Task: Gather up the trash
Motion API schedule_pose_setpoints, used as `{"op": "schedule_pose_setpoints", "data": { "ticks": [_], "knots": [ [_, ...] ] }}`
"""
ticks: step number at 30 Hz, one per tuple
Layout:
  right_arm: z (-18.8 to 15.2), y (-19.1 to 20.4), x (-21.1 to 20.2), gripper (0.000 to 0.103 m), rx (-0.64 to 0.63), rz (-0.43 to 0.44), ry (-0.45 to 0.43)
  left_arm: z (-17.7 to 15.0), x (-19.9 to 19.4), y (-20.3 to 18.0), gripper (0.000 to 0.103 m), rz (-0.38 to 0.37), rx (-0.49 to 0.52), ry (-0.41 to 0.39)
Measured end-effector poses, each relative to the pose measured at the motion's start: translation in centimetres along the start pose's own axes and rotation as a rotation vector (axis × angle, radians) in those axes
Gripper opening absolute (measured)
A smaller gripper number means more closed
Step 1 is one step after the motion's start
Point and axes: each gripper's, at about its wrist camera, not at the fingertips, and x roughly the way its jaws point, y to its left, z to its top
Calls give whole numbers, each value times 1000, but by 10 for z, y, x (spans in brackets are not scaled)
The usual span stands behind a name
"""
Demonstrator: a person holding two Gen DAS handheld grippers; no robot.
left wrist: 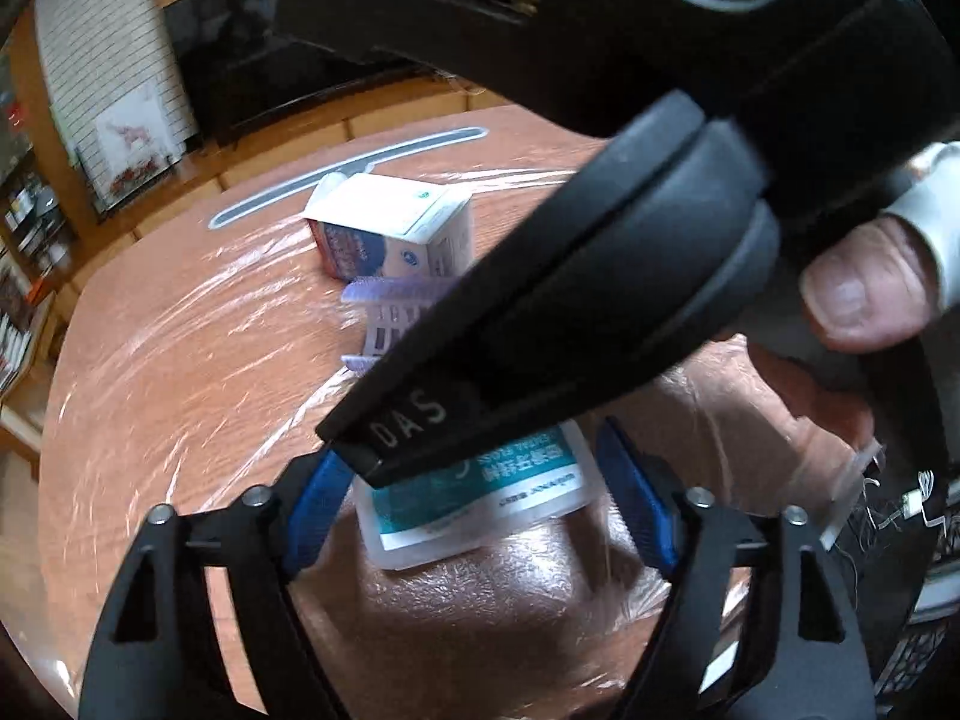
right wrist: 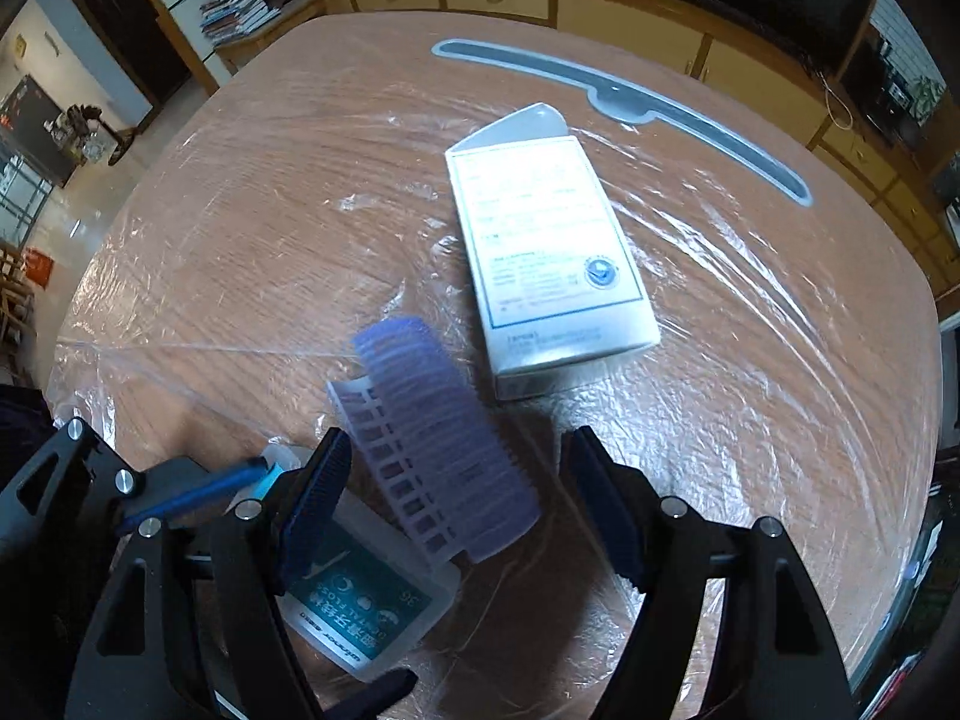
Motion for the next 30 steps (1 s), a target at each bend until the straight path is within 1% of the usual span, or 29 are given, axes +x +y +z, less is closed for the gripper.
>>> {"op": "schedule_pose_setpoints", "data": {
  "ticks": [1, 2, 3, 5, 7, 8, 10, 11, 12, 14, 17, 18, 21, 23, 25, 26, 28, 29, 30],
  "knots": [
    [-3, -2, 0, 74, 10, 4, -5, 0, -3, 2, 61, -18, 2, -6],
    [-4, -4, -1, 74, 25, 13, -8, -1, -6, 3, 41, -24, 1, -6],
    [-7, -8, -2, 74, 33, 17, -11, -1, -6, 6, 32, -31, -3, 0],
    [-10, -14, -3, 74, 50, 28, -15, -2, -9, 13, 32, -57, -20, 12],
    [-10, -18, -3, 74, 64, 37, -22, -5, -14, 24, 32, -86, -51, 8],
    [-11, -21, -5, 74, 69, 42, -28, -7, -18, 29, 32, -80, -65, 0],
    [-13, -24, -10, 79, 81, 44, -47, -10, -24, 35, 52, -90, -91, 0],
    [-13, -25, -12, 82, 81, 45, -56, -12, -26, 37, 80, -102, -107, 1],
    [-15, -27, -15, 83, 79, 47, -62, -13, -29, 39, 87, -127, -122, -3],
    [-13, -25, -16, 84, 68, 53, -67, -13, -30, 34, 87, -147, -122, -1],
    [-11, -20, -13, 84, 37, 53, -56, -11, -22, 23, 87, -101, -102, 21],
    [-9, -17, -11, 84, 12, 41, -49, -10, -16, 19, 87, -90, -101, 38],
    [-8, -3, -5, 84, -63, -12, -33, -7, -2, 16, 87, -61, -112, 55],
    [-7, -1, -2, 84, -87, -24, -28, -6, 5, 15, 88, -53, -119, 67],
    [-7, -1, 0, 84, -91, -15, -28, -4, 10, 16, 88, -47, -121, 67],
    [-6, -1, 1, 83, -92, -11, -27, -5, 9, 14, 88, -47, -117, 64],
    [-3, -2, 5, 77, -88, 16, -11, -6, 9, 14, 88, -45, -98, 65],
    [-2, -2, 7, 71, -87, 24, 3, -7, 7, 12, 88, -40, -87, 65],
    [0, -1, 8, 69, -90, 24, 5, -9, 6, 11, 87, -35, -68, 63]
  ]
}}
